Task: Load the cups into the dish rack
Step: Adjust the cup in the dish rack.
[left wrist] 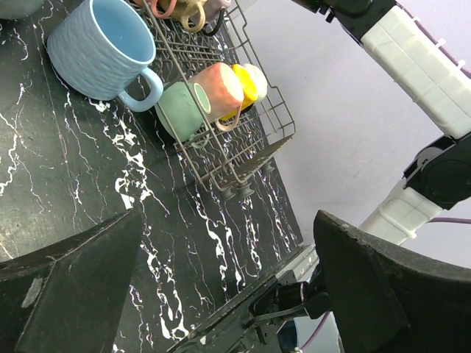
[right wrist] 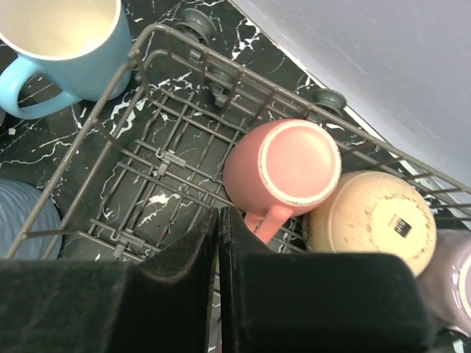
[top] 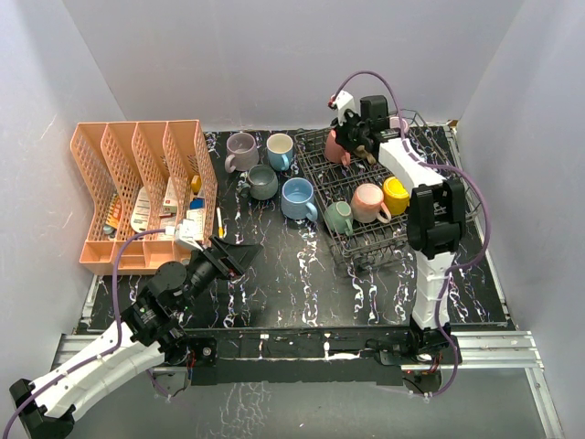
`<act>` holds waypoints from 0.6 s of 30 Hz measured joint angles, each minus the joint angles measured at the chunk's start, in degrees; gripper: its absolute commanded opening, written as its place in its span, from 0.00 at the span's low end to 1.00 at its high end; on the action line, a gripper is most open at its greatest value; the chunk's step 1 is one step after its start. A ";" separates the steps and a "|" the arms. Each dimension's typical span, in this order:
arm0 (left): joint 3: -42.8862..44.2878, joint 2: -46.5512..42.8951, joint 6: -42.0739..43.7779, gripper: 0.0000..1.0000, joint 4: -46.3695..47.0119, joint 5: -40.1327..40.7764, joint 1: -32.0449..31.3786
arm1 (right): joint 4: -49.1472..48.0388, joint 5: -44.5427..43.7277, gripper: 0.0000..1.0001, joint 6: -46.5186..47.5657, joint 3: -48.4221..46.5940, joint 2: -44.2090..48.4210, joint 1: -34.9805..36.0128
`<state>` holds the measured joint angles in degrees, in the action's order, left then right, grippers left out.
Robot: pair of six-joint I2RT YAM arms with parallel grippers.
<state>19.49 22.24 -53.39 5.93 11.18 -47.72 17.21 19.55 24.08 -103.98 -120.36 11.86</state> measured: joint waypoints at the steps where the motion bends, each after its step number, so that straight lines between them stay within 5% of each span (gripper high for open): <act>1: 0.00 0.00 -0.07 0.97 0.00 0.00 0.00 | 0.81 0.63 0.08 0.11 -0.98 -0.72 0.04; 18: -0.66 -0.09 -0.68 0.97 0.22 -0.02 0.00 | 2.56 -4.46 0.09 -0.92 -3.17 -8.37 -1.11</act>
<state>18.83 22.15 -54.06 6.15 11.16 -47.72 19.77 15.09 23.16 -107.15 -128.73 10.74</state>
